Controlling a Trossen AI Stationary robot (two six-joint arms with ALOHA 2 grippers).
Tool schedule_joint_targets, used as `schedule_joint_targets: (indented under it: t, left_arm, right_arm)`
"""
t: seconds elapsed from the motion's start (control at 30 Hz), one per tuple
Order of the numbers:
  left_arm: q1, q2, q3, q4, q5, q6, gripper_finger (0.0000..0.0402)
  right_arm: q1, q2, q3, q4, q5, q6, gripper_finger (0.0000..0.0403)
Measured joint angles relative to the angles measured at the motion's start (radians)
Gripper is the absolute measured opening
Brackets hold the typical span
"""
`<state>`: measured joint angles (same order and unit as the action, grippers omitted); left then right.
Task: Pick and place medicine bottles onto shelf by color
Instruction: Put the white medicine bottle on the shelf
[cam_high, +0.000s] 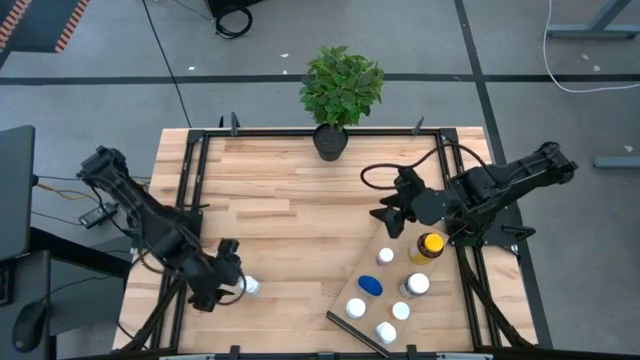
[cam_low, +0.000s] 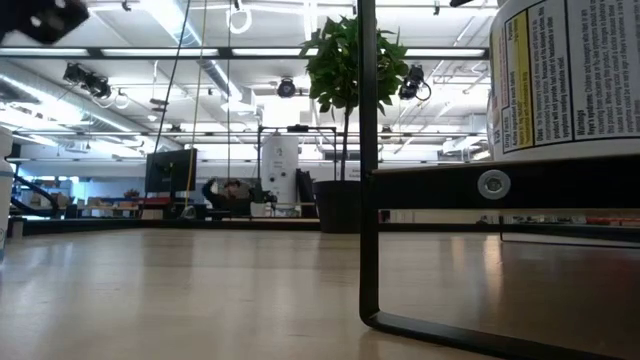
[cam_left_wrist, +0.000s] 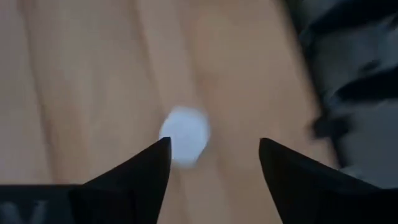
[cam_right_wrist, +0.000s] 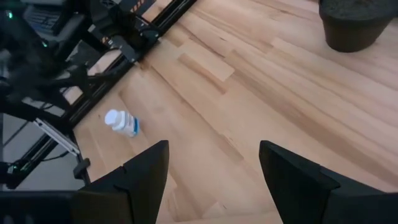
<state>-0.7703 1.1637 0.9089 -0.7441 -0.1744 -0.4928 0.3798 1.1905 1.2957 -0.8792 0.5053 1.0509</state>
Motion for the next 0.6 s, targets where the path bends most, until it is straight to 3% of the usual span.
schedule_joint_targets:
  t: [0.13, 0.3, 0.6]
  left_arm:
    - [0.0, 0.067, 0.0, -0.115, -0.006, -0.023, 0.0279]
    - [0.002, 0.117, 0.0, -0.029, 0.012, 0.006, 0.0306]
    - [0.049, 0.213, 0.0, -0.003, 0.042, 0.034, 0.0306]
  right_arm:
    - [0.002, 0.008, 0.0, 0.0, 0.0, 0.021, 0.0258]
    - [0.002, 0.017, 0.0, -0.001, -0.005, 0.016, 0.0258]
    - [0.003, 0.018, 0.0, -0.001, -0.008, -0.026, 0.0258]
